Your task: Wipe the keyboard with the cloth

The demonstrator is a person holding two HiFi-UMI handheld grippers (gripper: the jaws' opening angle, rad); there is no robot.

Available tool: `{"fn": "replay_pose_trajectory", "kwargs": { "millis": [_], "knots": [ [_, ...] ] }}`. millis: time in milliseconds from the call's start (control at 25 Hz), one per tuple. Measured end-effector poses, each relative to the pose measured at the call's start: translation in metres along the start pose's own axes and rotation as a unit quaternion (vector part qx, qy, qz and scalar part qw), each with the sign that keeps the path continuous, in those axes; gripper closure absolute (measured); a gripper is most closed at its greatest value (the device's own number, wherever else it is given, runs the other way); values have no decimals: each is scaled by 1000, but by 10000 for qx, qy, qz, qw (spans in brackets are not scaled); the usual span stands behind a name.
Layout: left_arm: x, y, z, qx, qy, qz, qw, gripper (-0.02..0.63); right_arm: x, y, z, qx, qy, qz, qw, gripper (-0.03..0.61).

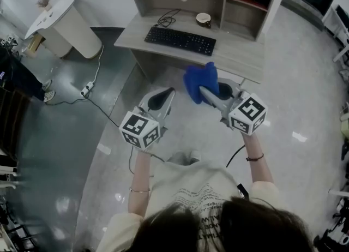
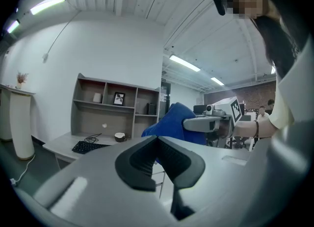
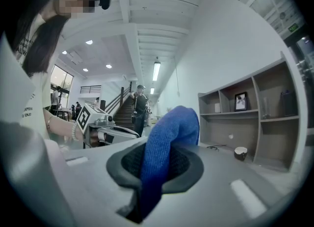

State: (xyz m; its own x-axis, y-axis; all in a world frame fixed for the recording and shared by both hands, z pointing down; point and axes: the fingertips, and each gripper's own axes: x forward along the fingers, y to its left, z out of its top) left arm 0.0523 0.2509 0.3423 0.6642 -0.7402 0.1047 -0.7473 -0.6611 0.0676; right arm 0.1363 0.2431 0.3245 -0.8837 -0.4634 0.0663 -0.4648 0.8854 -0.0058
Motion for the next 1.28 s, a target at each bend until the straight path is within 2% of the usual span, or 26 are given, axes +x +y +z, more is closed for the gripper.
{"fn": "replay_pose_trajectory", "kwargs": {
  "millis": [560,840,1280],
  "knots": [
    [27,22,2,-154,56,60,9998,617,21,-40,-3,276,-3,-69,9996,526],
    [51,41,1,-230,63,-131,9996,617,33,-62,-9,350,85,-202,9991,526],
    [85,93,-9,-413,188,-417,9981,617,67,-107,-21,515,204,-562,9969,526]
  ]
}}
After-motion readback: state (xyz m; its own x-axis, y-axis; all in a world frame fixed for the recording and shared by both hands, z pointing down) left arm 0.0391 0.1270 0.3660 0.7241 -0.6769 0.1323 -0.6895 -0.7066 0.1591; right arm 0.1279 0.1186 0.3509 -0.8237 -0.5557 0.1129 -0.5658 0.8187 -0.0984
